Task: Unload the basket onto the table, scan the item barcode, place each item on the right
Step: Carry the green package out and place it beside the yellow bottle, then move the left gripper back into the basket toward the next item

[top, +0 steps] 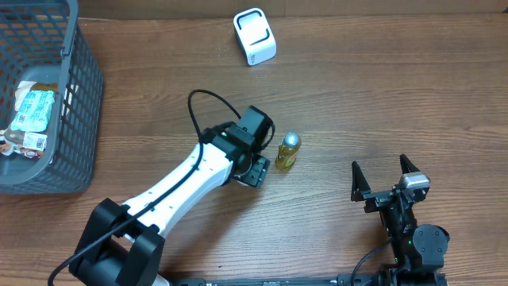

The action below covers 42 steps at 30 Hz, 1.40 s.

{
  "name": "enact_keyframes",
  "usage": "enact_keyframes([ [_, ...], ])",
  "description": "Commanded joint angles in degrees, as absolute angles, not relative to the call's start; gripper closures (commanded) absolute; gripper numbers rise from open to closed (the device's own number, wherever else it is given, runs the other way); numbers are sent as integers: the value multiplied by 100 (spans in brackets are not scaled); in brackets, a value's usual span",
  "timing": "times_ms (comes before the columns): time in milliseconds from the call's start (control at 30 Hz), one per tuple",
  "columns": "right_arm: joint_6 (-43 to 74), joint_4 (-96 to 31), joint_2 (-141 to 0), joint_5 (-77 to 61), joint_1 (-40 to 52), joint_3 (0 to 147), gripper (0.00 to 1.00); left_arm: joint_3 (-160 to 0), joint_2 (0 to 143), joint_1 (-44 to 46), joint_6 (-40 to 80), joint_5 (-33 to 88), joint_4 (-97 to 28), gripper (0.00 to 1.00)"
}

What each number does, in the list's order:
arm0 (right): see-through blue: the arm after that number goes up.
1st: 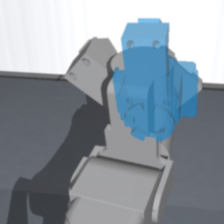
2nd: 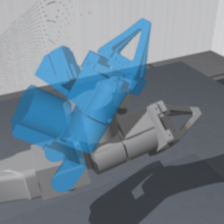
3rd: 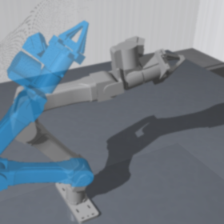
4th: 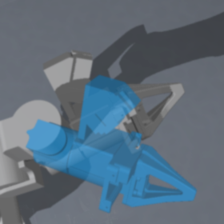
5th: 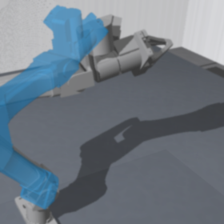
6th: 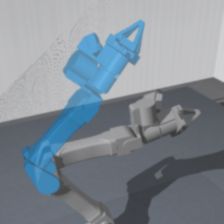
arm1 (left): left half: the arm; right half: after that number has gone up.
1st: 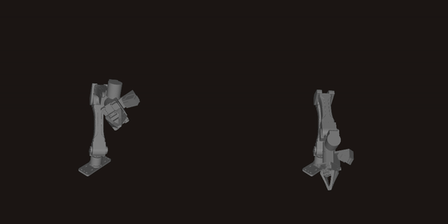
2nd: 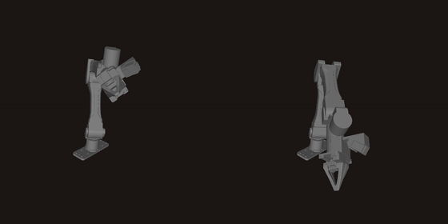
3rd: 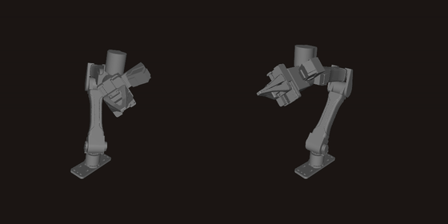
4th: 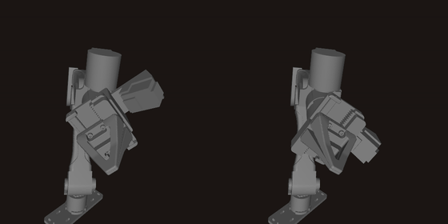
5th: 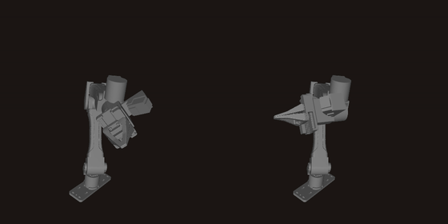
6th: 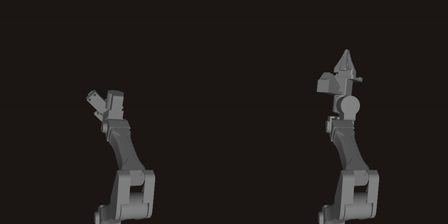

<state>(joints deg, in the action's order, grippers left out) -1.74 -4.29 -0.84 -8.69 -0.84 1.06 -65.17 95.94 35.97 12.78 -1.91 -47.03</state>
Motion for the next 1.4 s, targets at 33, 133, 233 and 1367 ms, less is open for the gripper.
enact_keyframes([
  [33, -198, -403, -16, -845, -115, 45, 0, -6501, 9522, 3640, 1444, -482, -4646, 0],
  [133, -198, -403, -16, -845, -115, 45, 0, -6504, 9511, 3640, 1503, -436, -4685, 0],
  [233, -198, -403, -16, -845, -115, 45, 0, -6600, 9443, 3638, 1505, -338, -4812, 0],
  [1367, -198, -403, -16, -845, -115, 45, 0, -11740, 8296, -1358, -395, -2698, -6224, 0],
])
